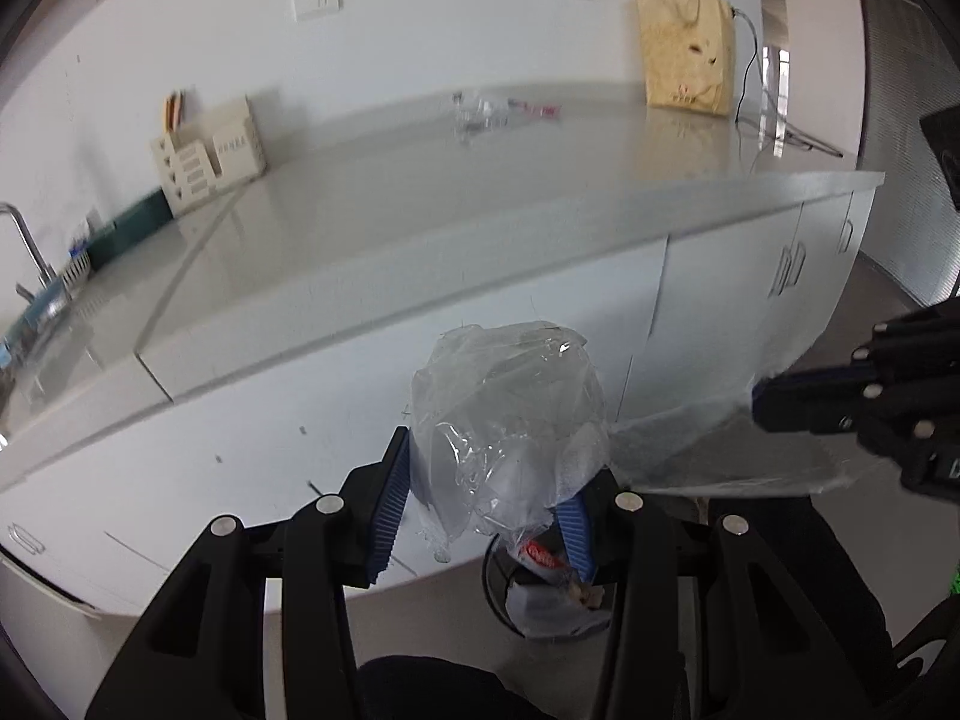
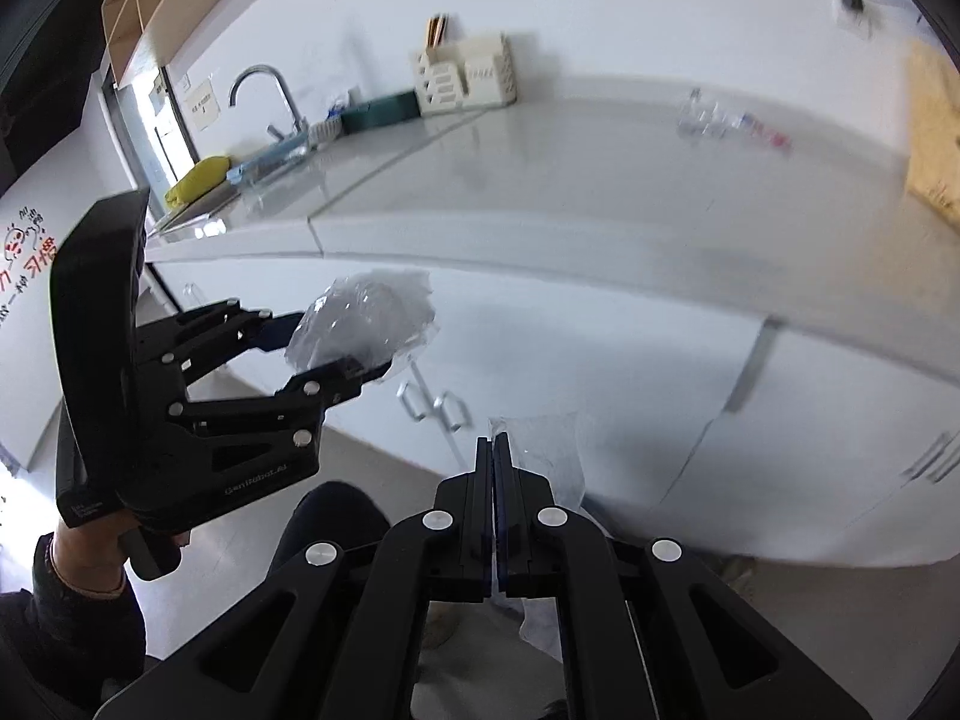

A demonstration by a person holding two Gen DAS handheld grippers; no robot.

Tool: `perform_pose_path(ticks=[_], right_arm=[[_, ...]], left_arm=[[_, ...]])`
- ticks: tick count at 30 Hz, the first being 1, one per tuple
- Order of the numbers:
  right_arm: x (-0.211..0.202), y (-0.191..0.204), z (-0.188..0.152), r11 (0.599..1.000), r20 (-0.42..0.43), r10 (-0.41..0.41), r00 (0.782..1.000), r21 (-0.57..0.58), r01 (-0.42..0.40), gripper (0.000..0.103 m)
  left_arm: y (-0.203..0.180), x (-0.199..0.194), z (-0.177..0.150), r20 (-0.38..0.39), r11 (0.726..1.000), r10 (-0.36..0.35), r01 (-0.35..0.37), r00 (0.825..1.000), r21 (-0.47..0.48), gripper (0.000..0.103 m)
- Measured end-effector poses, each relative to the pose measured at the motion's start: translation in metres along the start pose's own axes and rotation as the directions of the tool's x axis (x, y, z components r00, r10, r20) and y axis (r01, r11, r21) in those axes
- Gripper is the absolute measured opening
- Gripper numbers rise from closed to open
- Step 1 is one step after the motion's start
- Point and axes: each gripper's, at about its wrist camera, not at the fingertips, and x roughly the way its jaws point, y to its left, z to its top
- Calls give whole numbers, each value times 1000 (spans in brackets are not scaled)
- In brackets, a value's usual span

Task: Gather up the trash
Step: 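Carry the crumpled bag and clear sleeve down over the wastebasket, then open both grippers to drop the bag and sleeve into the wastebasket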

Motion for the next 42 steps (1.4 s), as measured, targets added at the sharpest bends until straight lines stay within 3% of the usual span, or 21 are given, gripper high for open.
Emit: perform_pose_path(ticks=[5, 8, 11, 14, 17, 20, 21, 22, 24, 25, 28, 31, 34, 36, 37, 38, 39, 42], right_arm=[[69, -13, -16, 997, -99, 50, 994, 59, -44, 5], [105, -20, -24, 995, -153, 71, 986, 80, -59, 5], [148, -32, -35, 993, -210, 80, 974, 100, -60, 5], [184, -47, -50, 989, -257, 101, 961, 132, -69, 5], [218, -66, -65, 980, -294, 136, 946, 180, -84, 5], [244, -88, -79, 966, -308, 171, 936, 238, -98, 5], [251, -93, -79, 964, -309, 168, 936, 248, -91, 6], [258, -99, -81, 962, -310, 173, 935, 257, -92, 6], [273, -111, -88, 959, -321, 166, 932, 273, -77, 6], [280, -116, -88, 959, -332, 161, 929, 276, -68, 6], [293, -122, -91, 965, -357, 132, 925, 261, -37, 6], [298, -124, -95, 966, -377, 124, 918, 256, -25, 6], [298, -125, -98, 965, -386, 138, 912, 261, -36, 7], [298, -123, -98, 971, -394, 110, 913, 238, -15, 17], [297, -124, -98, 972, -397, 99, 913, 233, -4, 40], [299, -123, -99, 972, -395, 87, 915, 234, 9, 54], [296, -124, -99, 970, -382, 70, 922, 240, 26, 74], [292, -125, -96, 968, -380, 51, 924, 245, 48, 96]], left_arm=[[17, 56, -29, -123, 999, -16, 13, 992, -32, 45], [25, 93, -50, -199, 998, -38, 29, 979, -50, 45], [32, 136, -76, -287, 995, -79, 56, 955, -87, 45], [37, 183, -105, -381, 983, -152, 97, 912, -158, 45], [33, 232, -134, -462, 963, -237, 143, 855, -228, 45], [27, 266, -153, -496, 954, -269, 156, 826, -258, 45], [23, 281, -161, -523, 950, -282, 160, 804, -267, 45], [20, 291, -167, -456, 948, -282, 175, 844, -264, 45], [18, 315, -175, -485, 938, -316, 192, 815, -288, 45], [18, 323, -178, -454, 934, -325, 207, 829, -291, 46], [21, 341, -179, -481, 935, -325, 200, 814, -293, 54], [15, 340, -180, -490, 951, -286, 182, 824, -249, 62], [10, 340, -184, -501, 953, -285, 186, 817, -238, 68], [7, 342, -187, -519, 960, -265, 174, 813, -217, 88], [5, 343, -188, -526, 966, -247, 162, 814, -202, 94], [5, 342, -190, -533, 971, -229, 149, 814, -189, 99], [6, 339, -192, -540, 973, -219, 141, 813, -182, 99], [7, 340, -195, -551, 975, -208, 129, 808, -179, 99]])
